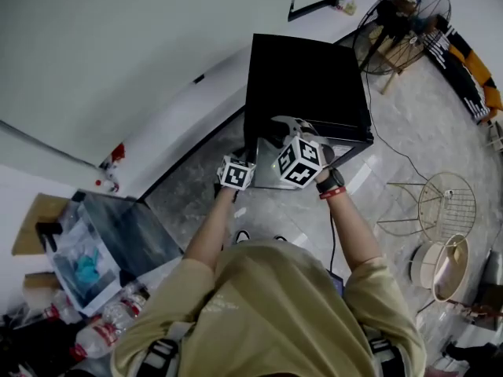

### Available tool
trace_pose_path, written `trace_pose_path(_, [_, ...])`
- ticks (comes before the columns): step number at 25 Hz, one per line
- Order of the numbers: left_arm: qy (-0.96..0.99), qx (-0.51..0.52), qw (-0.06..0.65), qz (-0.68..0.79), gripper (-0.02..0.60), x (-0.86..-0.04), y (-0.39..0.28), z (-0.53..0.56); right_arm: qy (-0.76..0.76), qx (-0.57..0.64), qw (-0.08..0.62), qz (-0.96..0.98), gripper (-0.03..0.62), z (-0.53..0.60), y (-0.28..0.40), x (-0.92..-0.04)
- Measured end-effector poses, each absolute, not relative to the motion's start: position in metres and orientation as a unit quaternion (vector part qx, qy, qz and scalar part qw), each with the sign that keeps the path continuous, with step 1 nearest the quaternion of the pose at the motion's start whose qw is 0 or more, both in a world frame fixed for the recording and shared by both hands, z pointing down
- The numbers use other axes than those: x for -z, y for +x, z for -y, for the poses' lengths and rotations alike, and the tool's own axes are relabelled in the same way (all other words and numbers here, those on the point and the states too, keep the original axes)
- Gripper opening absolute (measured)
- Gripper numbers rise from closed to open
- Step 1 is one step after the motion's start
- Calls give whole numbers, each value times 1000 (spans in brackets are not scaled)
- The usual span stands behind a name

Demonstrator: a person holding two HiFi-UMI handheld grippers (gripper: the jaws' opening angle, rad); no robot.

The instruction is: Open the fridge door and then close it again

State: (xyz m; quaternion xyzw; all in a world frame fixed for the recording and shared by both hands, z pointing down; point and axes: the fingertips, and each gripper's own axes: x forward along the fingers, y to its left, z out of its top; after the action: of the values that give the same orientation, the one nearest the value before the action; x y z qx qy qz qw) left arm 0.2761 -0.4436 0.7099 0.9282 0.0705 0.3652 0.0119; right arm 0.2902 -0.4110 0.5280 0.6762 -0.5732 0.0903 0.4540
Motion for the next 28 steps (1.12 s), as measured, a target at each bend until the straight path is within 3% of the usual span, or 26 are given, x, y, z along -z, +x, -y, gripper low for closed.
trace_pose_path(12, [926,-369,0,-86,104,-707,276,444,683,-91,444,573,199,408,292,-527])
trace_pose_path(20, [953,-291,23,-80,103,-625,259,444,767,-110,329,540,201,376,299,-492])
trace_pose_path(28, [980,-188,36,-60,83,-533,250,432,836,-131,208,491,127,319,302,-468])
